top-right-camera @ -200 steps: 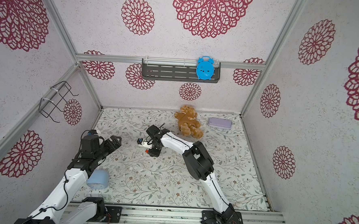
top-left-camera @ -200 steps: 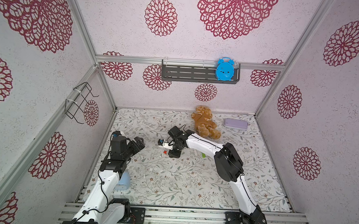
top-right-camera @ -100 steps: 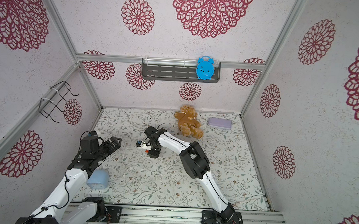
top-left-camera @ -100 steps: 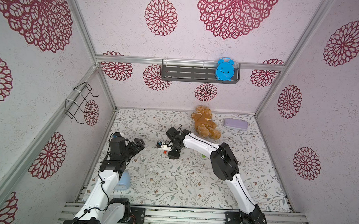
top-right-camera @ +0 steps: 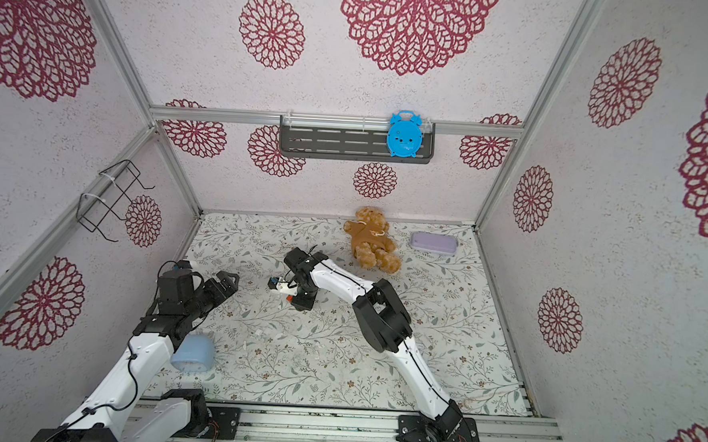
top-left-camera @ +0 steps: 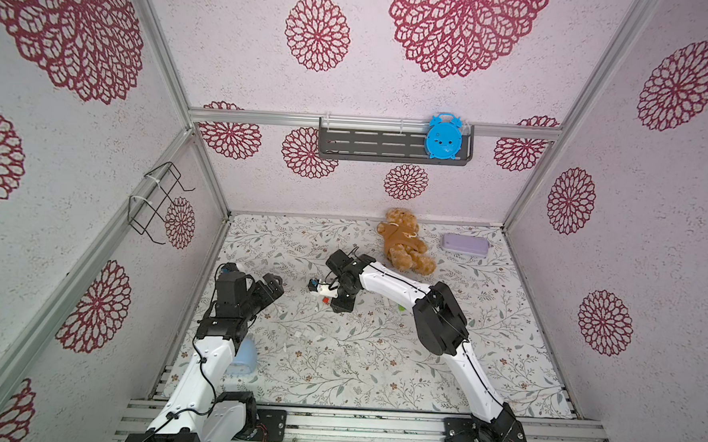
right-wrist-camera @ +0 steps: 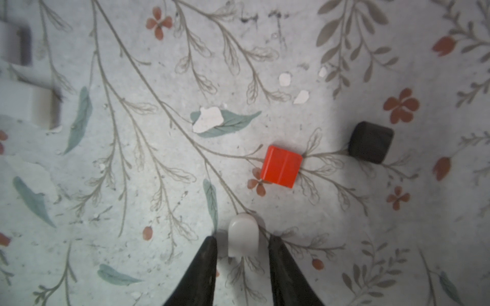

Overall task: Close the usb drive cover
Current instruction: Pick up the cover from the center of the board.

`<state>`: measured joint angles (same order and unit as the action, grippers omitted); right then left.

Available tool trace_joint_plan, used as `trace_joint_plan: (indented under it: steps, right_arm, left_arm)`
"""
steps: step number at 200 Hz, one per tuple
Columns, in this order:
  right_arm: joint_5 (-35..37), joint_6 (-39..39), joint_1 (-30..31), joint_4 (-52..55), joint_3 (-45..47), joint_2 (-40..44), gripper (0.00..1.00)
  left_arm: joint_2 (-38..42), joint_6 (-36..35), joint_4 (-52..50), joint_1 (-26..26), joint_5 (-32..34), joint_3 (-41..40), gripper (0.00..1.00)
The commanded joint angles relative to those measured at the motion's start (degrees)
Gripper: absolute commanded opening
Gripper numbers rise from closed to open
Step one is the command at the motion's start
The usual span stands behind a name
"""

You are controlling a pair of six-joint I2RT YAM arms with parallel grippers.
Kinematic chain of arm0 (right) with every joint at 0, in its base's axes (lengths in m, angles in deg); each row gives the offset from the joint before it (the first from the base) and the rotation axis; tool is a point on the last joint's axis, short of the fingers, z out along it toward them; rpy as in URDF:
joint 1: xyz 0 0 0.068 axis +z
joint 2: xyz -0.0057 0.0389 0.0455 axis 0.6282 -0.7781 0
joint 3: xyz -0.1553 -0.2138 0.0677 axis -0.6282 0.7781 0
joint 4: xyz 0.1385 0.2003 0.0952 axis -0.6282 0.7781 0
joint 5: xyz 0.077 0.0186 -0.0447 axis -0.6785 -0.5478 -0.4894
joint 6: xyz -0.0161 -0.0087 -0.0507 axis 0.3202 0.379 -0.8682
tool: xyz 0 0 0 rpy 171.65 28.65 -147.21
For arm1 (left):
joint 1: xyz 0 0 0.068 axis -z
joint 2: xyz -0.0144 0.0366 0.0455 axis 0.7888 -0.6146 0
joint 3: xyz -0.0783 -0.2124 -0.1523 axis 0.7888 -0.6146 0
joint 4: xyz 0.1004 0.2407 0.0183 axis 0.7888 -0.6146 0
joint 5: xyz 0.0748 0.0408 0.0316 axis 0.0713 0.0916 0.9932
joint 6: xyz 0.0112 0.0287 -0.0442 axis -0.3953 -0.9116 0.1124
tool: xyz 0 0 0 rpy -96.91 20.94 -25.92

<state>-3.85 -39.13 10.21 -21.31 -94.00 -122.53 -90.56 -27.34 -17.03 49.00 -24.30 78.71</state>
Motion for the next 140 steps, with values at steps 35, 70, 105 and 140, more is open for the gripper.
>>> trace_joint_plan:
  steps: [35, 70, 105, 140]
  right_arm:
    - [1.72, -0.44, 1.04, 2.62, -0.35, -2.03, 0.29]
    - [3.55, 1.34, 1.49, 1.99, 1.85, 0.21, 0.25]
    - [5.05, 3.72, 1.59, 0.06, 8.98, 5.89, 0.23]
    - [6.72, 6.66, 1.59, -4.99, 22.27, 15.16, 0.22]
  left_arm:
    - [-0.73, -0.04, 1.55, -0.69, -1.16, -0.31, 0.97]
    - [-0.74, 0.05, 1.34, -0.72, -2.2, -0.32, 0.97]
    - [-0.73, 0.34, 0.7, -0.71, -2.85, -0.05, 0.97]
    - [-1.0, 0.7, 1.22, -0.71, -4.23, 0.04, 0.97]
